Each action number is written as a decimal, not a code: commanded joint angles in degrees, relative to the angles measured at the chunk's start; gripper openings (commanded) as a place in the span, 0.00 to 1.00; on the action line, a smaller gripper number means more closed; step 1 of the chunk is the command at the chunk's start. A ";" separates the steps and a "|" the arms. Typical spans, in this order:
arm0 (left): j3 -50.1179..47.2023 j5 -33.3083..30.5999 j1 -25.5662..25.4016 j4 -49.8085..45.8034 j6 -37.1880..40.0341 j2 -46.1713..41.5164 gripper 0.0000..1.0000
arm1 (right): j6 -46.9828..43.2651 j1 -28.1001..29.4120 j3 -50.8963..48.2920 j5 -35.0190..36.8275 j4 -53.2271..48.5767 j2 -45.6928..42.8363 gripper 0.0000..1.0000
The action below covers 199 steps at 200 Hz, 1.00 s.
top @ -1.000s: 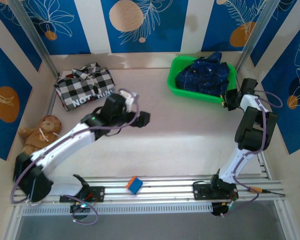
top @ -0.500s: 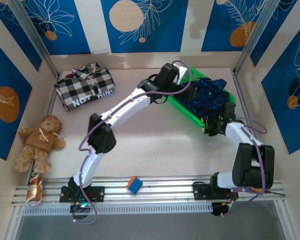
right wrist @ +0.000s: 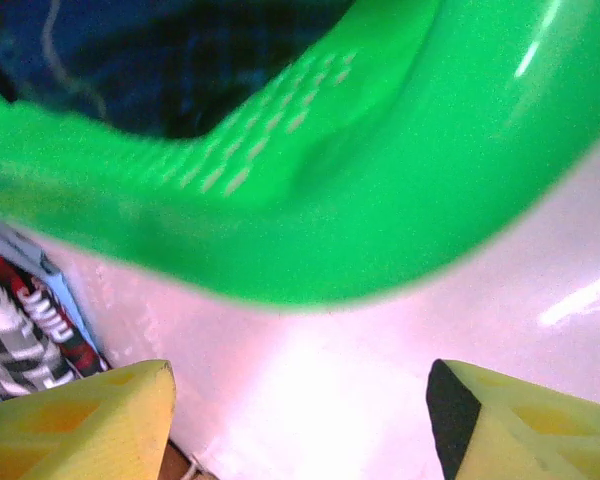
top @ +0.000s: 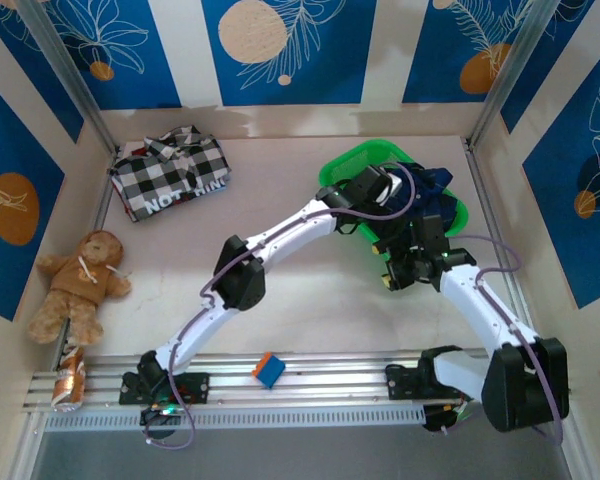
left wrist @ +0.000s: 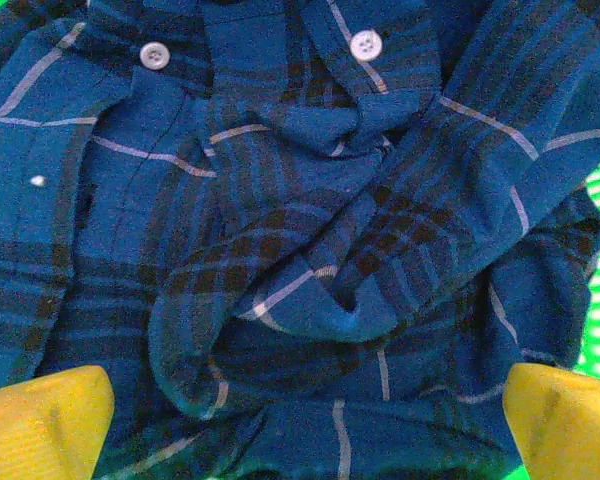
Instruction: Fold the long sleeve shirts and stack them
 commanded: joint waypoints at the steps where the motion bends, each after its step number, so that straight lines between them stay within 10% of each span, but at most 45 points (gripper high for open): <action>1: 2.06 -2.24 -1.01 -1.13 1.53 3.67 1.00 | -3.18 2.66 1.59 2.61 -6.14 -5.52 0.69; 50: 2.28 -1.36 -1.32 0.29 0.33 7.71 0.92 | -8.25 3.77 4.95 5.09 -15.73 -16.49 0.69; 107: 2.32 -2.34 1.08 0.23 2.09 1.61 0.00 | -14.77 3.35 8.25 8.95 -21.10 -19.40 0.68; 199: -10.43 -10.12 4.40 1.55 10.06 -39.66 0.00 | -33.95 5.03 7.52 1.91 -10.07 -14.38 0.67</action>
